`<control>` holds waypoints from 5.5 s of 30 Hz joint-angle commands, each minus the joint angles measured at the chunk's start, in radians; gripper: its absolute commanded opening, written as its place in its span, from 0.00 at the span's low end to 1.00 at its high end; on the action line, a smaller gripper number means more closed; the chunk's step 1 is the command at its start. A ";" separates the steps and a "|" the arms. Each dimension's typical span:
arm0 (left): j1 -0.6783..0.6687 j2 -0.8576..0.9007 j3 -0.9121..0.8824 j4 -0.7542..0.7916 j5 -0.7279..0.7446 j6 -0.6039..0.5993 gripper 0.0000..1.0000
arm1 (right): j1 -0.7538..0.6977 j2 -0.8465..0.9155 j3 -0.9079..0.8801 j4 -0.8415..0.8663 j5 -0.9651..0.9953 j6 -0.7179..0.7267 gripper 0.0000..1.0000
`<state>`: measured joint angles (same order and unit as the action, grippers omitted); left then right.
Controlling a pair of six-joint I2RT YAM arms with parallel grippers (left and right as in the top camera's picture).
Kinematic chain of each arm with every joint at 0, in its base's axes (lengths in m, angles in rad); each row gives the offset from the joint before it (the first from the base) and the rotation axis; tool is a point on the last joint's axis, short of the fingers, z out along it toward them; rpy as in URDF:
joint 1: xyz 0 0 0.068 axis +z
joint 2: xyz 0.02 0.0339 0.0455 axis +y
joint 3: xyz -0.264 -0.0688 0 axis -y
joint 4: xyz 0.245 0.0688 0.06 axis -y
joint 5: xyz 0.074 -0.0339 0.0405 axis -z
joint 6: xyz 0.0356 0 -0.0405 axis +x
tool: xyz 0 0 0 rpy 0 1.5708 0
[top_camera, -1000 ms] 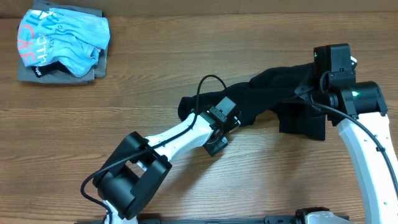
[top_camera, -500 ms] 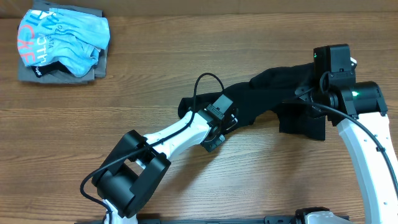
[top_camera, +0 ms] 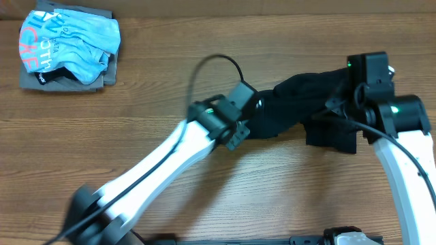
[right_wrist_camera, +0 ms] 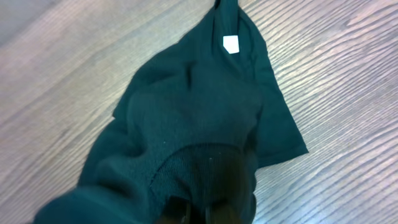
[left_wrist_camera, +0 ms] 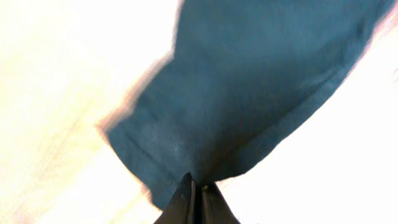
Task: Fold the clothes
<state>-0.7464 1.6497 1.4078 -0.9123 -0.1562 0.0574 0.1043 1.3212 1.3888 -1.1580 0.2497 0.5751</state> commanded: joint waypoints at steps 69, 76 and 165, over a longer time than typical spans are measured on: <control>0.497 0.296 0.357 0.114 -0.174 -0.124 1.00 | -0.106 0.607 0.570 -0.119 -0.032 -0.135 1.00; 0.494 0.261 0.353 -0.140 0.083 -0.182 1.00 | -0.106 0.609 0.554 -0.314 -0.164 -0.135 1.00; 0.837 0.538 0.015 -0.076 0.079 -0.376 0.04 | -0.375 0.613 -0.192 0.125 -0.266 -0.100 0.19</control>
<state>0.0135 2.1166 1.4796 -0.9806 0.0952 -0.2695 -0.2619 1.9354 1.2167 -1.0367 -0.0257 0.5007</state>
